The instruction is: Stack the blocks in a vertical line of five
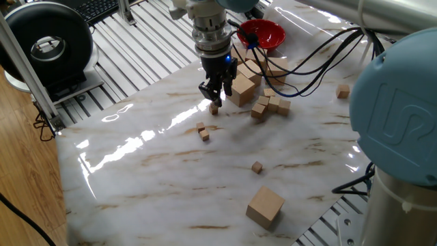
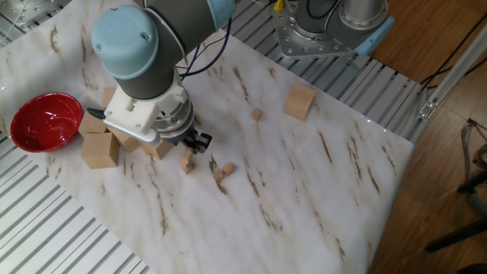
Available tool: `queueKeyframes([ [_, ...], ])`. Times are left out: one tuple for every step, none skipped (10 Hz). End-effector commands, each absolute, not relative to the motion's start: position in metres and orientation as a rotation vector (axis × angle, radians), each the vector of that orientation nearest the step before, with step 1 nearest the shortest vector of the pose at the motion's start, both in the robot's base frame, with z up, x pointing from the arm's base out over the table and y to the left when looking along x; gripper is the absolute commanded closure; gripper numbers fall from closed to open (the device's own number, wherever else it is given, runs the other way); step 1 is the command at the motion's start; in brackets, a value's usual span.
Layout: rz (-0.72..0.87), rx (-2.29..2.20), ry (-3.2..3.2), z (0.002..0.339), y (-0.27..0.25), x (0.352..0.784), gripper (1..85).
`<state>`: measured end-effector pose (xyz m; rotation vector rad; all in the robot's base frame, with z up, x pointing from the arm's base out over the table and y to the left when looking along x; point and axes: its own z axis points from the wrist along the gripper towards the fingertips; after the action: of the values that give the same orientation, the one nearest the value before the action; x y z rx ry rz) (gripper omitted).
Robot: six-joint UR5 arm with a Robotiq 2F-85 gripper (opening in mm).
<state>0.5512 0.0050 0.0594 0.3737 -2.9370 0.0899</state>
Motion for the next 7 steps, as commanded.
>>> queueKeyframes([
  [0.107, 0.387, -2.933, 0.067, 0.005, 0.551, 39.3],
  [0.105, 0.379, -2.935, 0.068, 0.007, 0.550, 39.3],
  [0.106, 0.370, -2.936, 0.069, 0.009, 0.549, 39.3],
  [0.107, 0.358, -2.936, 0.071, 0.012, 0.548, 39.3],
  [0.111, 0.340, -2.939, 0.073, 0.018, 0.547, 39.7],
  [0.128, 0.331, -2.933, 0.076, 0.020, 0.545, 41.0],
  [0.115, 0.308, -2.938, 0.076, 0.026, 0.545, 41.3],
])
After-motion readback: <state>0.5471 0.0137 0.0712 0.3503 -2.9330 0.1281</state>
